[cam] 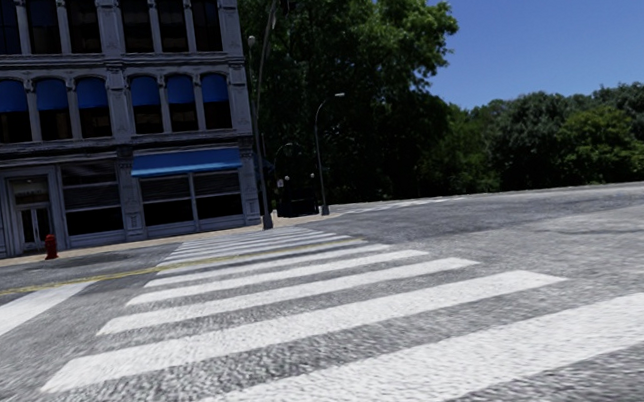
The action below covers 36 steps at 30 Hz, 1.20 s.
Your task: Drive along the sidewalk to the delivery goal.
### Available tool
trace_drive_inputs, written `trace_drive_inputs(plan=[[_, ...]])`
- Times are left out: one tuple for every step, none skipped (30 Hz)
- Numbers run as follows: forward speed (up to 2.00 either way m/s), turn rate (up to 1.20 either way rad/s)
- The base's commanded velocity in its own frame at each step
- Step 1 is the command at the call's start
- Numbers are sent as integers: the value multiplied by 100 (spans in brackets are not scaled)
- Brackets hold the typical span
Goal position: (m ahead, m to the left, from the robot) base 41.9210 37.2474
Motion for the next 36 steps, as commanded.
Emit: trace_drive_inputs(plan=[[179, 65], [179, 65], [186, 65], [193, 63], [193, 63], [200, 60], [200, 59], [200, 56], [200, 56], [200, 54], [200, 9], [200, 9], [200, 0], [200, 0], [200, 0], [200, 0], [200, 0], [200, 0], [200, 0], [200, 0], [200, 0], [200, 0], [200, 0], [200, 0], [200, 0], [200, 0], [200, 0], [200, 0], [200, 0], [200, 0], [200, 5], [200, 5], [200, 22], [200, 28], [200, 28], [200, 30]])
